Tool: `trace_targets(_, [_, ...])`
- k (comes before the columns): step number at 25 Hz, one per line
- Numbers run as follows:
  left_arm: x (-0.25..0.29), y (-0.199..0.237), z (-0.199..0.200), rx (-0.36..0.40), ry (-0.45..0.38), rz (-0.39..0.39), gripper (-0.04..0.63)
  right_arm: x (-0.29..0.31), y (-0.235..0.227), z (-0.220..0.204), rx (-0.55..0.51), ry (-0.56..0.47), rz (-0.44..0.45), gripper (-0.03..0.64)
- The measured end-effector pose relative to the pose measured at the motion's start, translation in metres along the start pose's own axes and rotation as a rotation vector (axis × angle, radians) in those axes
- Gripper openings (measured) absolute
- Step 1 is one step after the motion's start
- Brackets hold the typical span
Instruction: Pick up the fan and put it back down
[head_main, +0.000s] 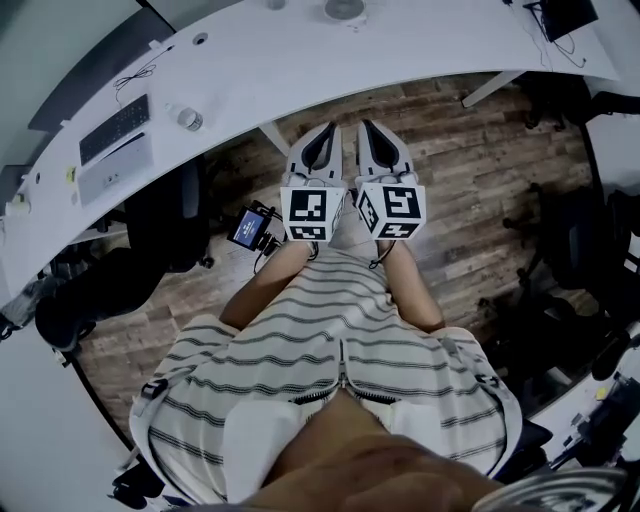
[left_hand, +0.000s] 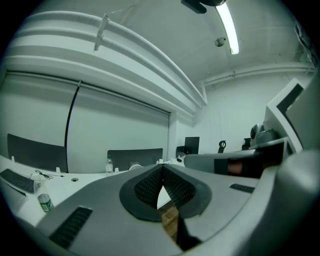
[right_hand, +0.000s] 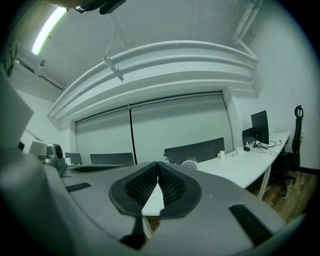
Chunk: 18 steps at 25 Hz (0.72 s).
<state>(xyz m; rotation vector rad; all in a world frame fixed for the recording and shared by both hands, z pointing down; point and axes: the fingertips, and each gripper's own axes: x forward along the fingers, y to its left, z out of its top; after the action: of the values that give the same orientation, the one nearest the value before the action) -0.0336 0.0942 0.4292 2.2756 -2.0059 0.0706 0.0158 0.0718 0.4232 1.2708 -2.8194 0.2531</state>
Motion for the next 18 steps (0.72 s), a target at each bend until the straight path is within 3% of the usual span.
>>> trace_targets(11, [0.075,0.072,0.022,0.019,0.008,-0.047,0.008,0.105,-0.012,0.031,-0.024,-0.004,-0.063,0.012])
trace_targets(18, [0.112,0.097,0.017,-0.003,0.024,-0.067,0.008,0.145,-0.024,0.026,-0.036,0.033,-0.093,0.012])
